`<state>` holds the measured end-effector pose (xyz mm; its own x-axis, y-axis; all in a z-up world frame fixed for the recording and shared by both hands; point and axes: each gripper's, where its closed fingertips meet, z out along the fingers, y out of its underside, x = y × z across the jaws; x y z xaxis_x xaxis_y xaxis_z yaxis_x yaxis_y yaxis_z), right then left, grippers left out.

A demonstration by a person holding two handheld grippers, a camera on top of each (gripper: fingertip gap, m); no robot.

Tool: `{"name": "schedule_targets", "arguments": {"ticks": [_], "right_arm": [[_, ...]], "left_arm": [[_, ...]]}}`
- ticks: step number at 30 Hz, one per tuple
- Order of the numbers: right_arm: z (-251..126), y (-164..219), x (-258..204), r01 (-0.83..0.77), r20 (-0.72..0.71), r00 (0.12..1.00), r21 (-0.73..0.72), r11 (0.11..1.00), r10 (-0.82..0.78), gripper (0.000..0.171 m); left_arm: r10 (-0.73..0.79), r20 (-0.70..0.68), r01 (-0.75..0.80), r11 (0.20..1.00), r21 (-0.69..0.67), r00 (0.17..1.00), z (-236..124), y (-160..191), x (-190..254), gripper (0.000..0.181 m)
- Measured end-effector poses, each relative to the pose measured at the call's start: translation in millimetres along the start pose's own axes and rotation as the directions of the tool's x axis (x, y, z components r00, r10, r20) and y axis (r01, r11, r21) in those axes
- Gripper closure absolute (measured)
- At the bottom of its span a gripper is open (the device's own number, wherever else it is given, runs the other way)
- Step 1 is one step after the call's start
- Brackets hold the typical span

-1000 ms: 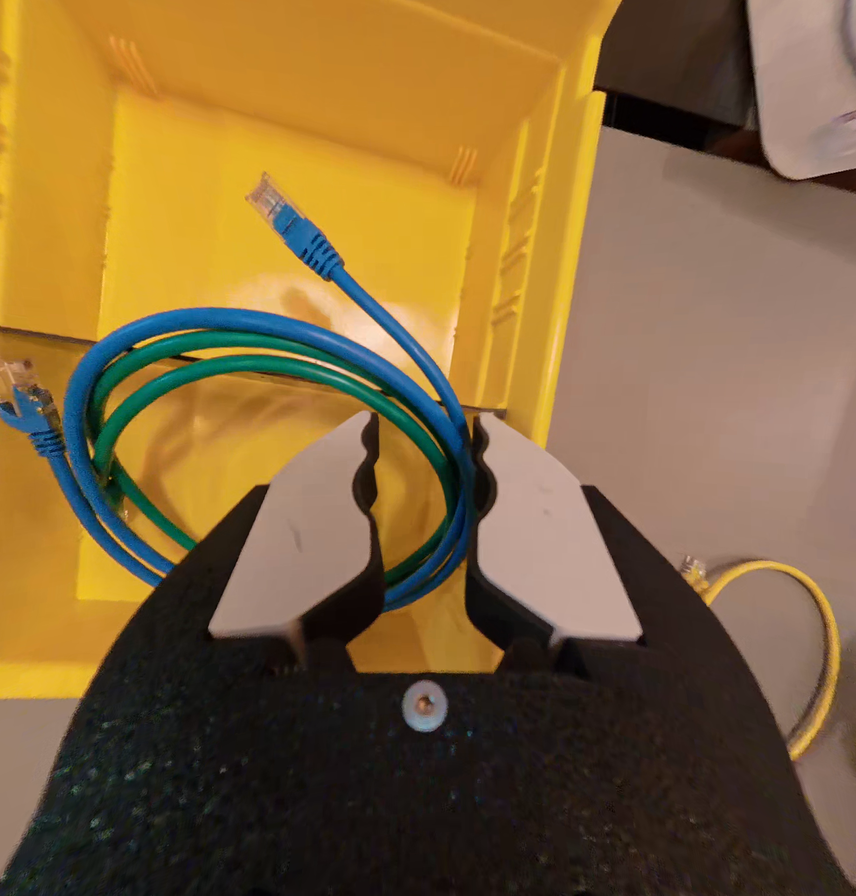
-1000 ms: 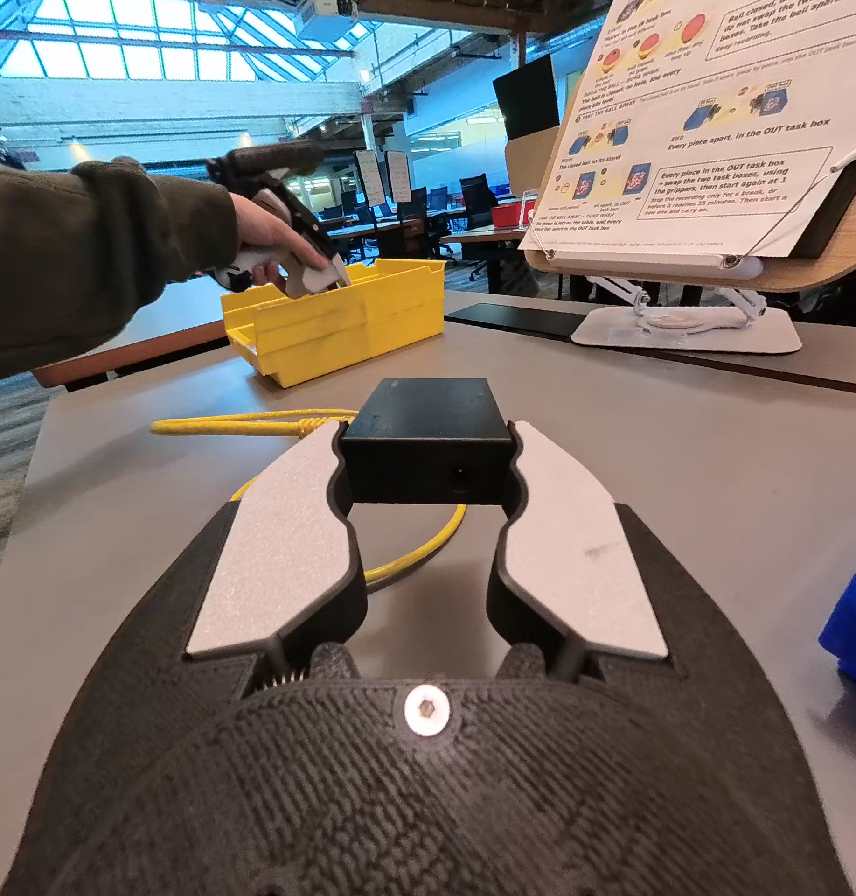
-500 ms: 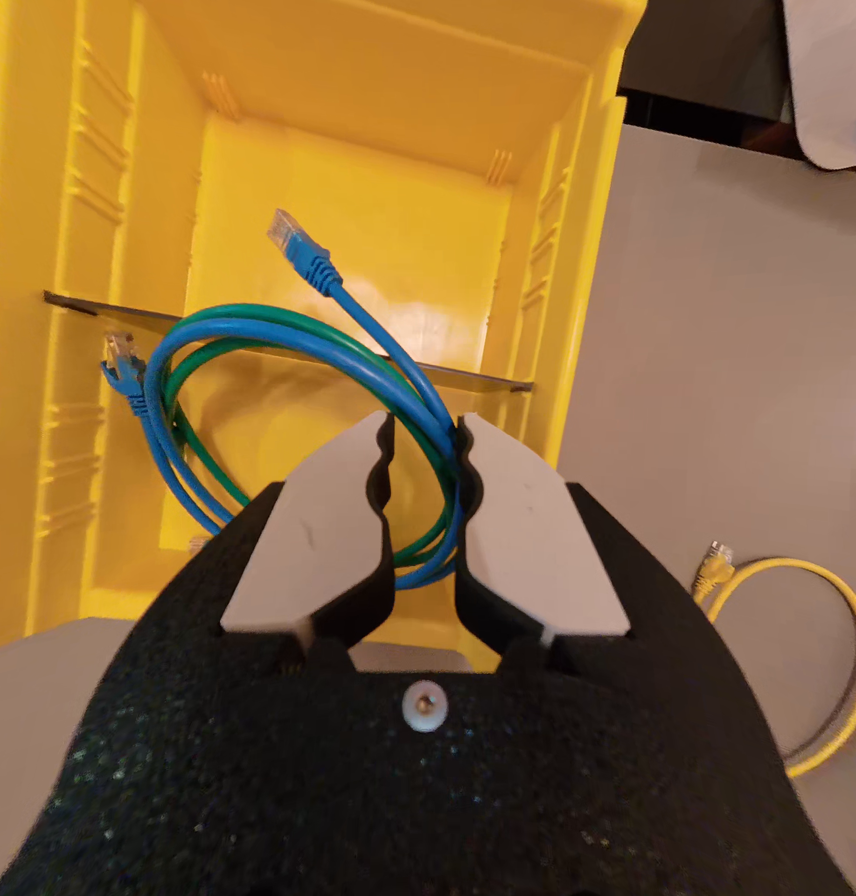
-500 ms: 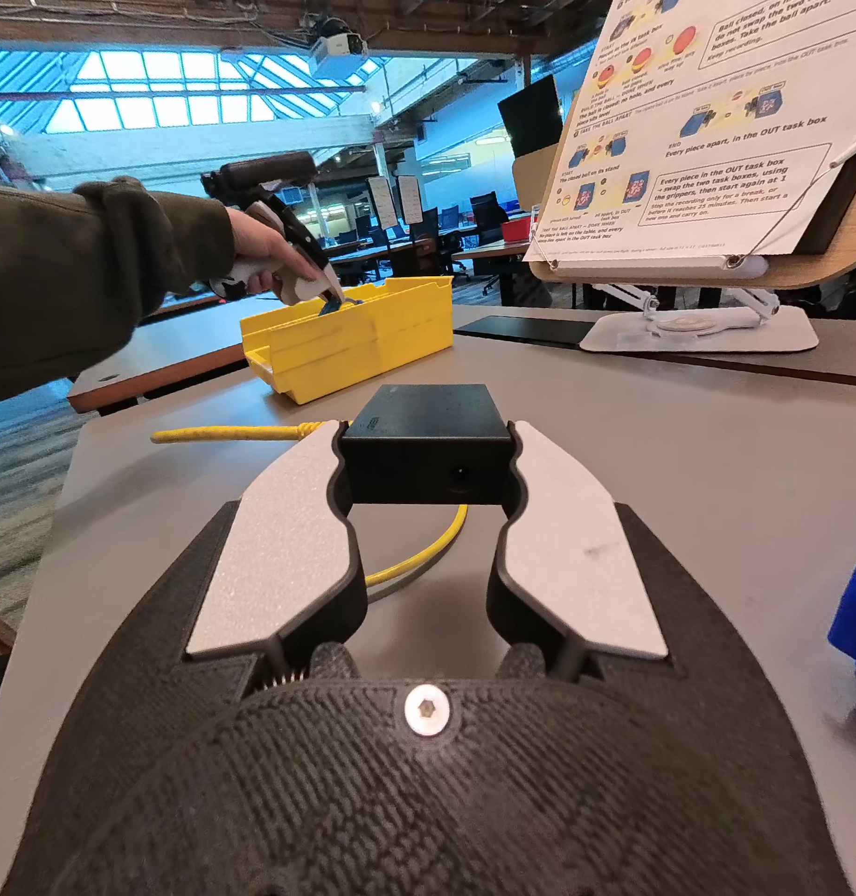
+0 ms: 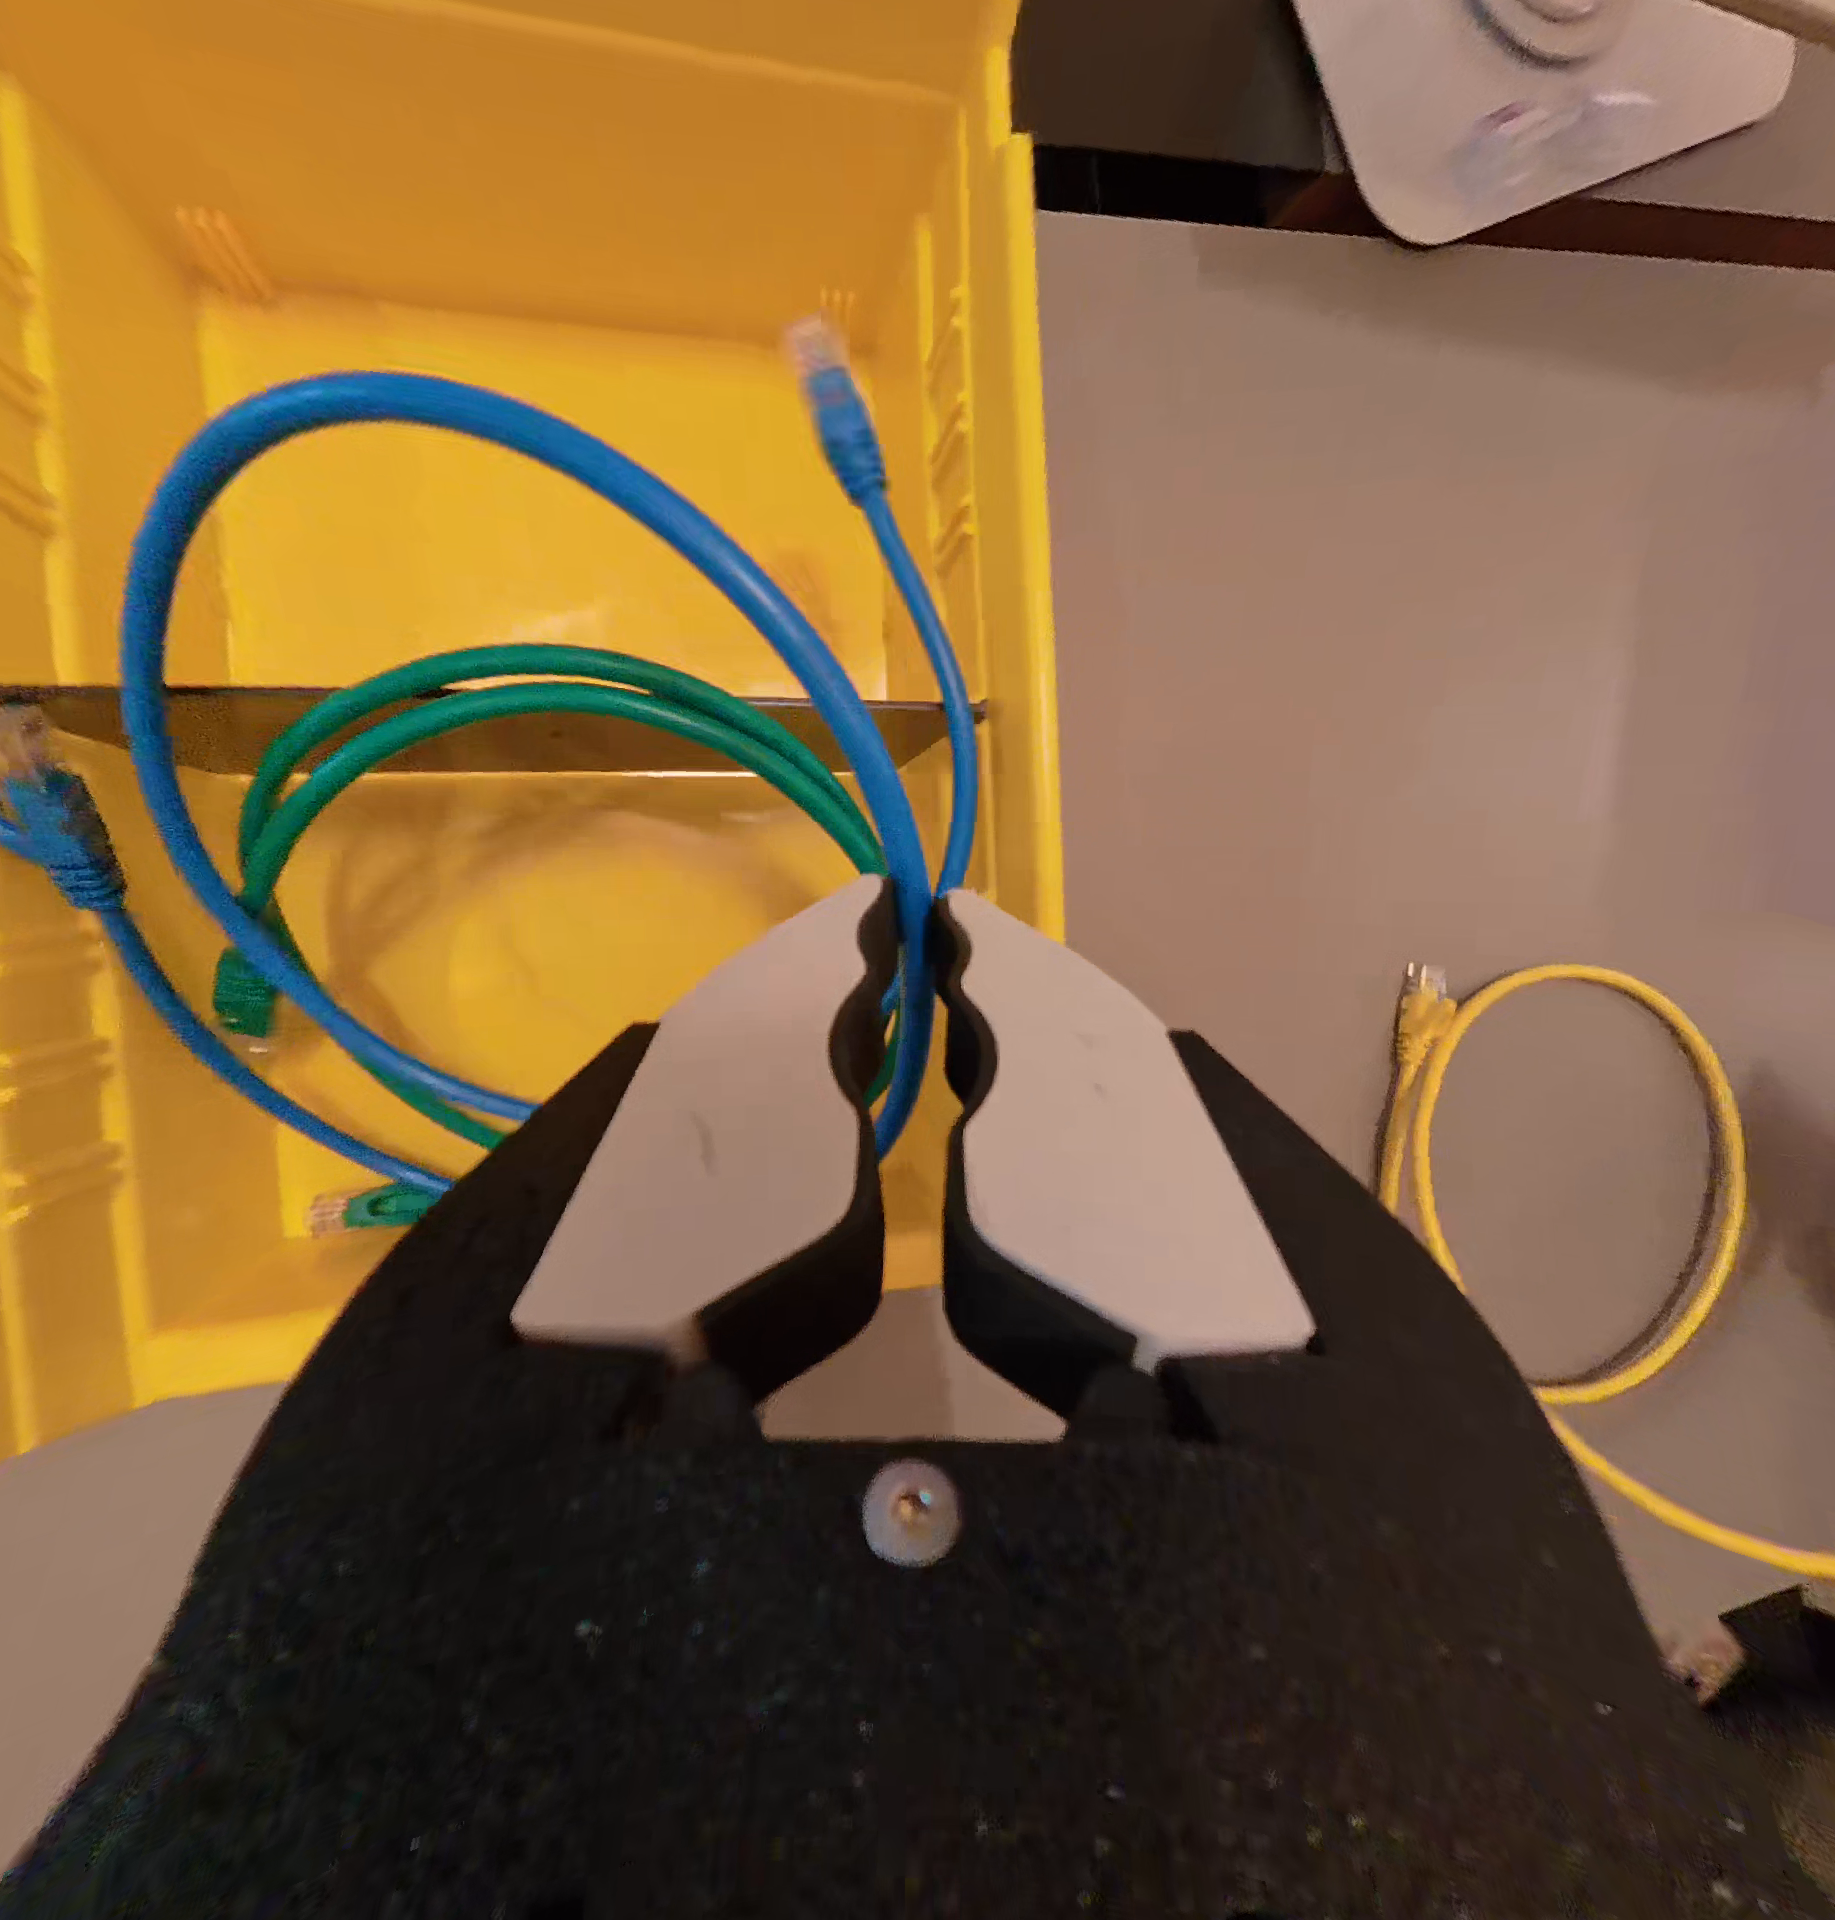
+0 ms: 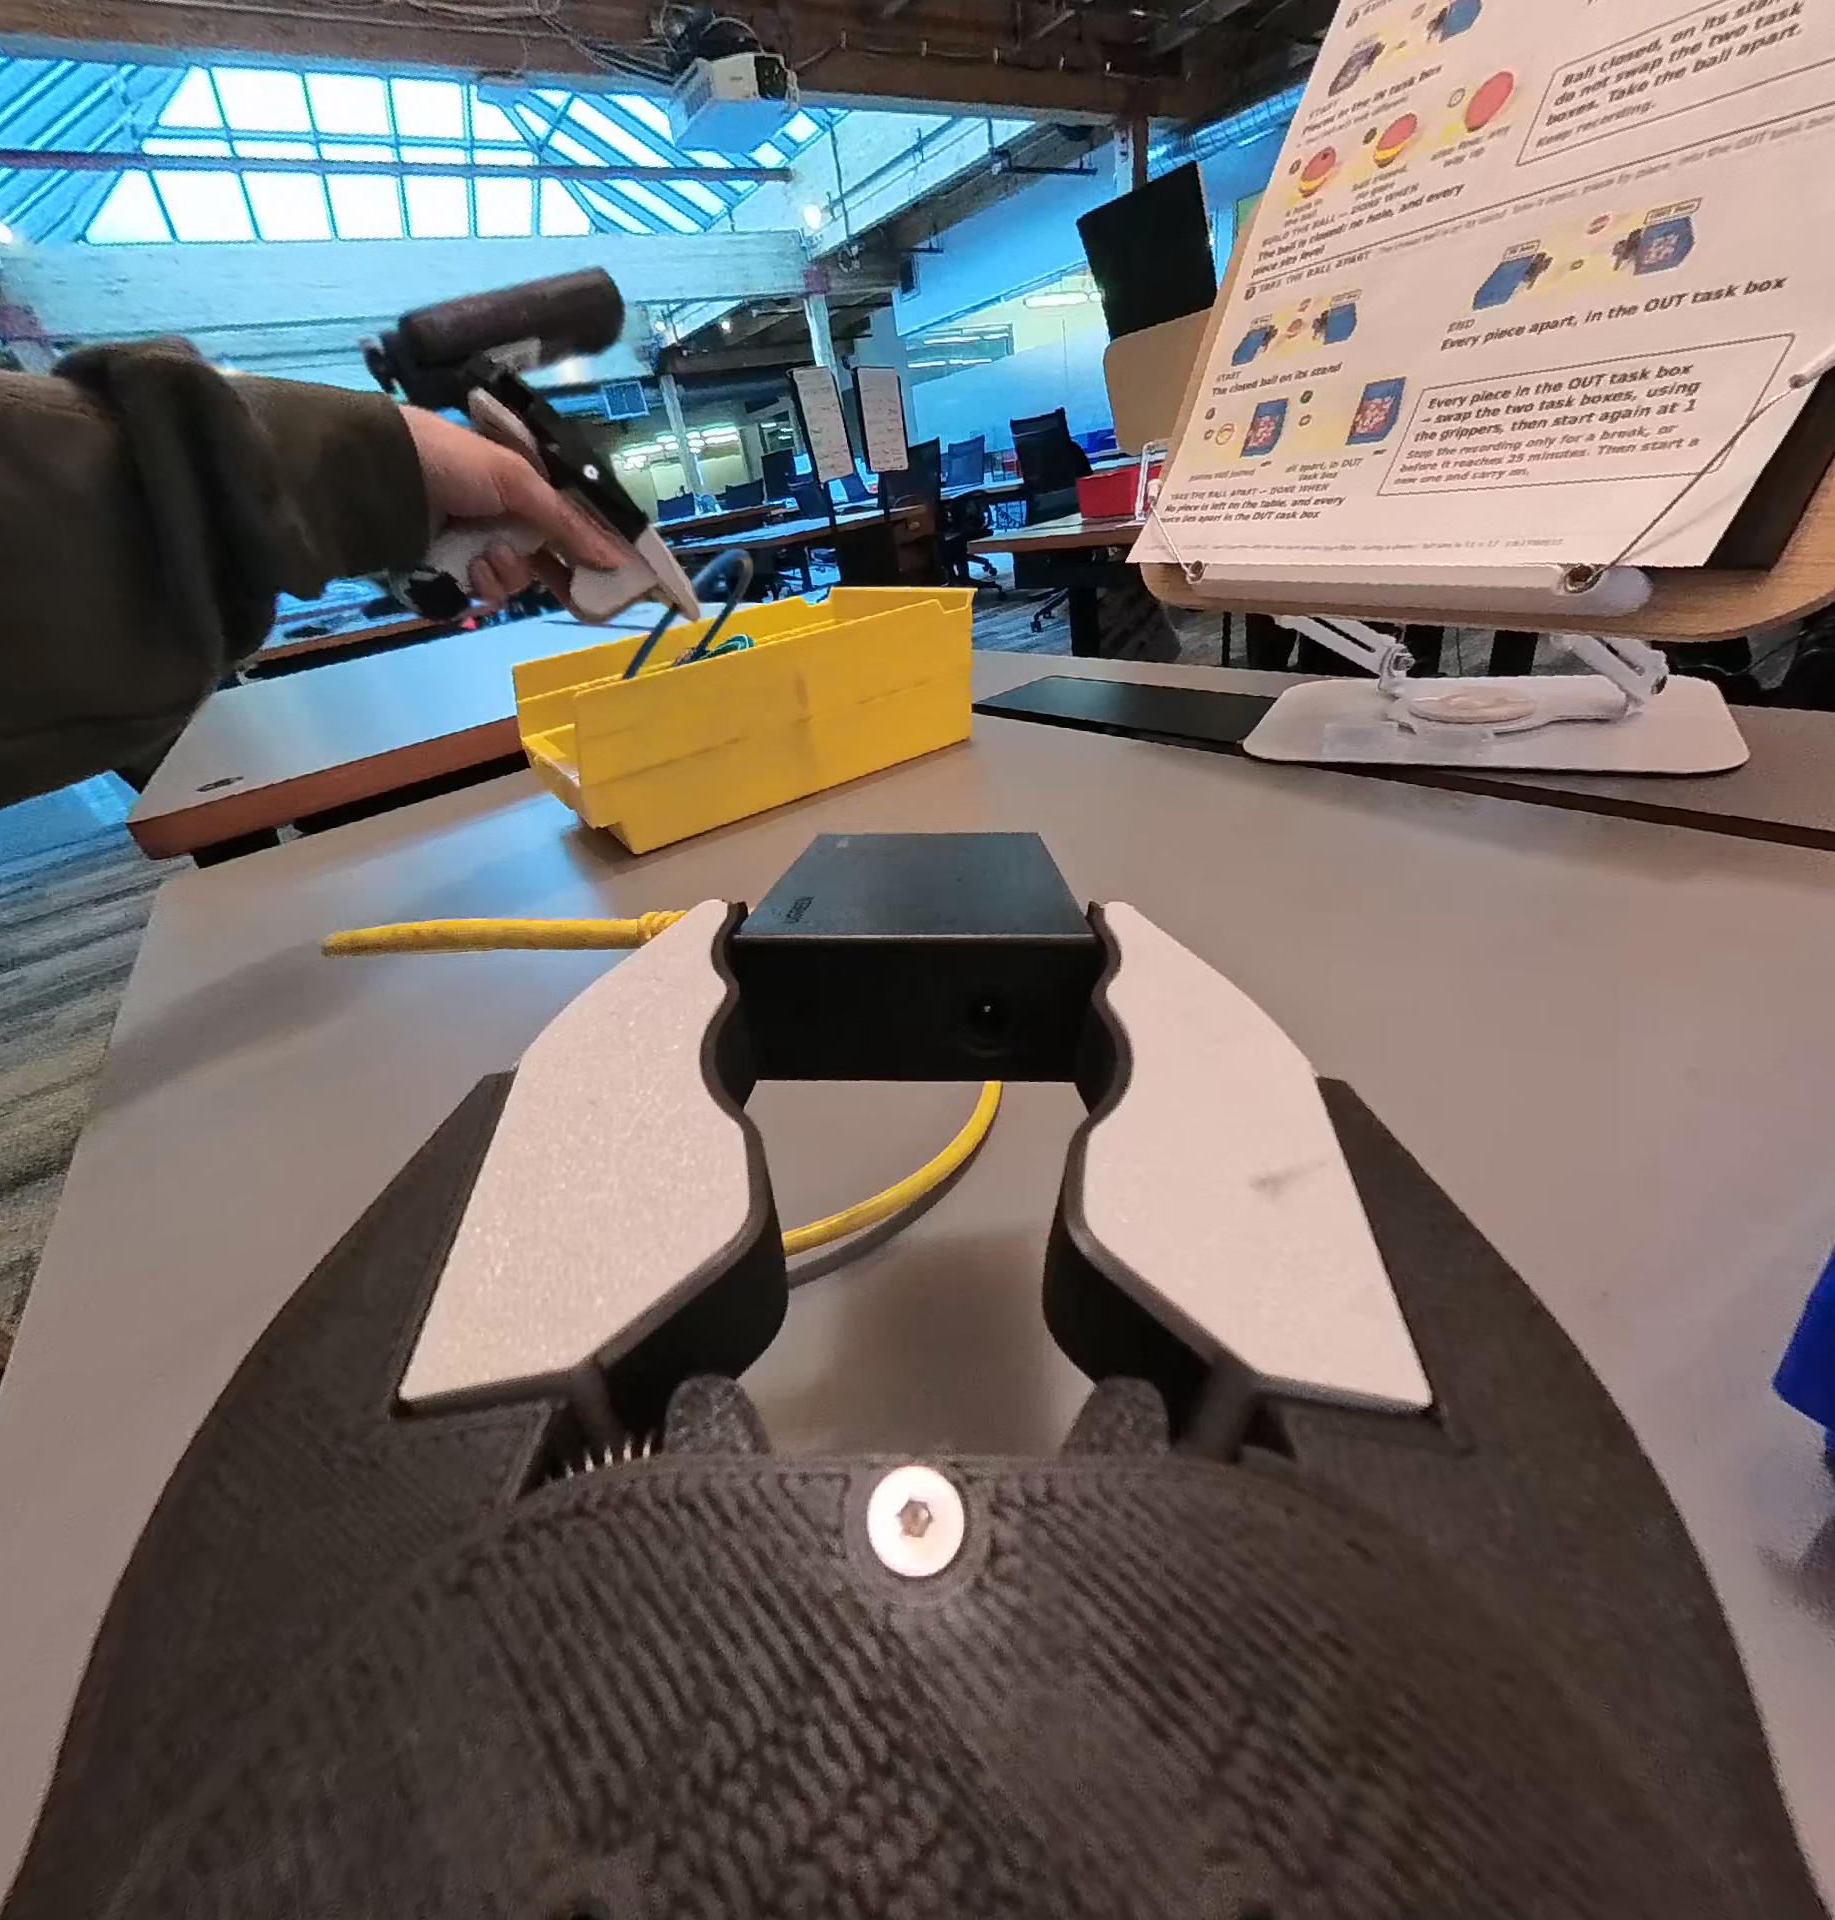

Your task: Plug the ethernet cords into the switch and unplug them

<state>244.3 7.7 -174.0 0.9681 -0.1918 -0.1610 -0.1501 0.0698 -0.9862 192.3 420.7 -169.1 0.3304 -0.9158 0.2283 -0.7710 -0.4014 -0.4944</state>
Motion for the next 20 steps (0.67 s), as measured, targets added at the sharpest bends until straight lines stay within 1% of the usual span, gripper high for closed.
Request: {"name": "schedule_targets", "arguments": {"ticks": [3,5,7,10,13,15,16,18,20], "right_arm": [[0.0,-0.1,1.8,-0.015,-0.001,1.000,0.001,1.000,0.015,0.110],[-0.6,-1.0,3.7,-0.030,-0.002,1.000,0.008,1.000,0.030,0.110],[-1.8,-2.3,5.5,-0.040,-0.006,0.999,0.018,0.999,0.041,0.110],[-4.3,-5.4,9.5,-0.049,-0.022,0.998,0.044,0.998,0.050,0.110],[-9.5,-9.2,15.7,-0.079,-0.030,0.996,0.077,0.994,0.082,0.110],[-16.4,-11.1,23.9,-0.067,-0.055,0.996,0.082,0.994,0.071,0.110],[-21.0,-12.4,29.5,-0.053,-0.076,0.995,0.086,0.995,0.060,0.110],[-32.0,-16.5,41.9,-0.038,-0.112,0.992,0.102,0.994,0.049,0.110],[-44.3,-22.0,54.6,-0.047,-0.144,0.987,0.130,0.990,0.066,0.109]], "left_arm": [[0.082,-0.007,-0.082,0.996,0.035,0.997,-25.5,-2.1,6.8,0.176],[0.129,-0.035,-0.124,0.987,0.106,0.991,-52.5,-8.1,17.2,0.176],[0.186,-0.075,-0.168,0.965,0.200,0.980,-87.0,-15.5,32.1,0.176],[0.297,-0.081,-0.254,0.908,0.334,0.952,-144.4,-22.7,55.9,0.176],[0.436,-0.088,-0.353,0.817,0.456,0.895,-198.3,-17.7,93.7,0.176],[0.543,-0.100,-0.433,0.756,0.491,0.834,-221.5,1.0,125.7,0.176],[0.592,-0.093,-0.480,0.726,0.492,0.800,-227.3,13.8,140.2,0.176],[0.685,-0.065,-0.590,0.668,0.454,0.726,-225.8,46.4,162.8,0.176],[0.768,-0.036,-0.700,0.602,0.383,0.640,-208.7,84.5,177.4,0.176]]}}
